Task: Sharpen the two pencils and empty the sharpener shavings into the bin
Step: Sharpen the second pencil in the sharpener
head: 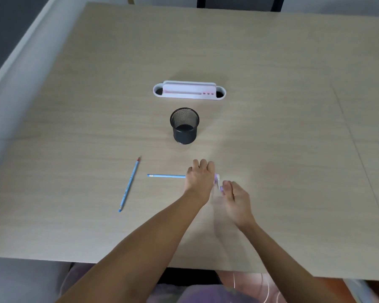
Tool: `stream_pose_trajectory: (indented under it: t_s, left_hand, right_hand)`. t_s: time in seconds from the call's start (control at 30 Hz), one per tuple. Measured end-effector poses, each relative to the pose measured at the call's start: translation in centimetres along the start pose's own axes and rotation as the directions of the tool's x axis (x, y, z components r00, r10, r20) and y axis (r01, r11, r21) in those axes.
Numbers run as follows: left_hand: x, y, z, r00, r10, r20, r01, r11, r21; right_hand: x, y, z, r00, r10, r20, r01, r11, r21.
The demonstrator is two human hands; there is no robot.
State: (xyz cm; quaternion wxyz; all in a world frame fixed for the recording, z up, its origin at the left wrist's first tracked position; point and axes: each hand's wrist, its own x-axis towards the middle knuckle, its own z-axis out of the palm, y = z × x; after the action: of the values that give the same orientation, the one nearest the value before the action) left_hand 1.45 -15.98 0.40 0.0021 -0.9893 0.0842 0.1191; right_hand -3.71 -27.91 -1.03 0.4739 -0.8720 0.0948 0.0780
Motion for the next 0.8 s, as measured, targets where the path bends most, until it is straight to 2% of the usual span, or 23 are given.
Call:
stream_pose_trajectory:
  t_s: [0.07,0.2,0.33,0.43,0.57,0.67,0.8]
  left_hand:
    - [0.0,0.0,0.0,1.000,0.010,0.001,-0.010,1.000,-0.024]
    - [0.0,0.0,0.0,1.000,0.007,-0.010,-0.007,1.000,-0.027]
    - [-0.1,0.0,0.2,1.000,0.011,-0.015,-0.012,1.000,-0.028]
    - [-0.1,0.1,0.2,1.000,-0.014,-0.004,0.013,1.000,-0.021]
    - [-0.1,0.2,0.2,0.999,-0.034,0.000,0.034,0.999,-0.009]
    - [-0.4,0.3,0.0,1.000,-0.031,0.000,0.031,0.999,0.009]
    - [-0.5,0.3,0.0,1.000,-0.017,-0.012,0.017,0.999,0.027]
  right_hand:
    - [1.2,-0.8,-0.8,1.000,-0.011,0.026,0.010,1.000,0.029]
    - [4.9,-1.9,-0.9,0.999,-0.040,-0.035,0.039,0.999,-0.024]
    - [8.4,-2.0,0.4,0.998,0.051,-0.034,-0.054,0.993,-0.100]
    - [7.7,-0.8,1.5,0.993,0.103,-0.063,-0.113,0.980,-0.167]
    - [3.4,0.8,2.4,0.986,0.046,-0.162,-0.095,0.948,-0.305]
    - [0.3,1.2,2.5,0.988,0.050,-0.147,-0.090,0.956,-0.278]
    - [-0.9,0.1,0.5,0.998,0.051,-0.026,-0.052,0.996,-0.066]
